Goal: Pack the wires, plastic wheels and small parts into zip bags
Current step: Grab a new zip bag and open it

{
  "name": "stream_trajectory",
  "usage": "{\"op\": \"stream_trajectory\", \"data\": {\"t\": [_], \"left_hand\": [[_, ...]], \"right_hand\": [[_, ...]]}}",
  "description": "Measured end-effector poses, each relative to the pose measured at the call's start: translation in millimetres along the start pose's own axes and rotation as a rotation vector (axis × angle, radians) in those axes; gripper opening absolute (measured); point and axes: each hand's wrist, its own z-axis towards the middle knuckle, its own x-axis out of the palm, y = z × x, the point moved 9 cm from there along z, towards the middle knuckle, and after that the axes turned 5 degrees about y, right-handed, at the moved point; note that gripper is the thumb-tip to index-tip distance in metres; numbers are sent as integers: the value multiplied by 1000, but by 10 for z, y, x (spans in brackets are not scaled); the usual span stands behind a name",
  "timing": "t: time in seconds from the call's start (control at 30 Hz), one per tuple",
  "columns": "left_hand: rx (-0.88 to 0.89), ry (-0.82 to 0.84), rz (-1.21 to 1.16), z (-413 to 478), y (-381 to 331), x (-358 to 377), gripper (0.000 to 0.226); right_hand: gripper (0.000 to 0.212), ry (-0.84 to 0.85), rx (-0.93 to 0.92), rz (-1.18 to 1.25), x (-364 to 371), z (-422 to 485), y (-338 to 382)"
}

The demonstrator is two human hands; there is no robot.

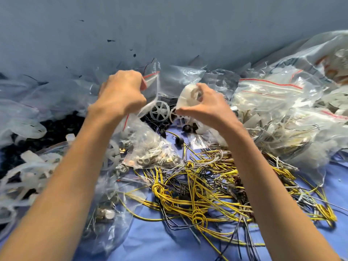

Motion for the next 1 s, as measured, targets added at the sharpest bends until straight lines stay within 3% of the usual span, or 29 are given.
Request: {"op": "stream_trajectory", "data": {"t": [0.2, 0.37, 0.53, 0.63, 0.8, 1.0], "left_hand": [[163, 3, -173, -314, -355, -70, 49], [291, 200, -210, -349, -626, 372, 49], [369, 198, -479, -384, -672, 303, 32], [299, 190, -596, -359, -626, 251, 49], [285, 187, -530, -410, -708, 268, 57], [299, 161, -471, -466, -735, 151, 57]], "right_hand": [[59, 128, -157, 542, -320, -285, 222], [63, 215, -315, 742, -184, -299, 407], [65, 238, -297, 746, -185, -283, 290], [72, 287, -278, 700, -149, -290, 186], [78, 380, -254, 724, -122, -310, 109], [79, 474, -235, 466, -101, -400, 156]]}}
